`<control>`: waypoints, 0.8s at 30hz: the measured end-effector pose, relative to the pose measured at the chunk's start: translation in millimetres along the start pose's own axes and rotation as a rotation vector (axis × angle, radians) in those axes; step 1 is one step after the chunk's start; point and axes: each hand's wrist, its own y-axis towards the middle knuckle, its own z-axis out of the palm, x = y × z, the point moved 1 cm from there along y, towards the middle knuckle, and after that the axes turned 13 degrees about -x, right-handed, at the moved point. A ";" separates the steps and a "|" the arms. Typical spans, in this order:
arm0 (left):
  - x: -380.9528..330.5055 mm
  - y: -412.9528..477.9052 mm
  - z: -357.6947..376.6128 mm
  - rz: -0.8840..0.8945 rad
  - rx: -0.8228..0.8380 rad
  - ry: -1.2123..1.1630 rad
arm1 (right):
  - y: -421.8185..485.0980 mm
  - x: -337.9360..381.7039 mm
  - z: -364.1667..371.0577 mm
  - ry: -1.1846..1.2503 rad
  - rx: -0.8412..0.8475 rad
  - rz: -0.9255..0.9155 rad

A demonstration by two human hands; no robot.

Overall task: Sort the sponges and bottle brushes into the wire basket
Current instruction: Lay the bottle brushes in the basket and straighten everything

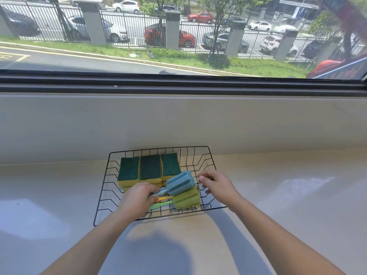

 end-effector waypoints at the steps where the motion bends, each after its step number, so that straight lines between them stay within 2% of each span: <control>1: -0.9 0.5 -0.5 0.001 -0.006 -0.006 | 0.8 0.6 0.1 -0.002 -0.010 0.005; 8: -3.8 4.8 -1.6 0.109 -0.035 0.077 | 1.9 -4.5 1.7 -0.010 0.020 0.060; 14: -5.2 3.7 -7.4 0.021 -0.052 0.023 | 0.9 -6.6 6.3 0.033 0.047 0.103; 17: 4.4 -5.3 -18.9 -0.014 -0.154 -0.015 | -0.7 -4.0 12.6 0.073 0.106 0.191; 21: 36.9 -21.5 -40.5 -0.110 -0.447 0.007 | 0.2 1.4 20.5 0.087 0.109 0.297; 24: 49.6 -25.0 -46.7 -0.233 -0.435 0.065 | -0.2 8.5 26.9 0.123 0.087 0.398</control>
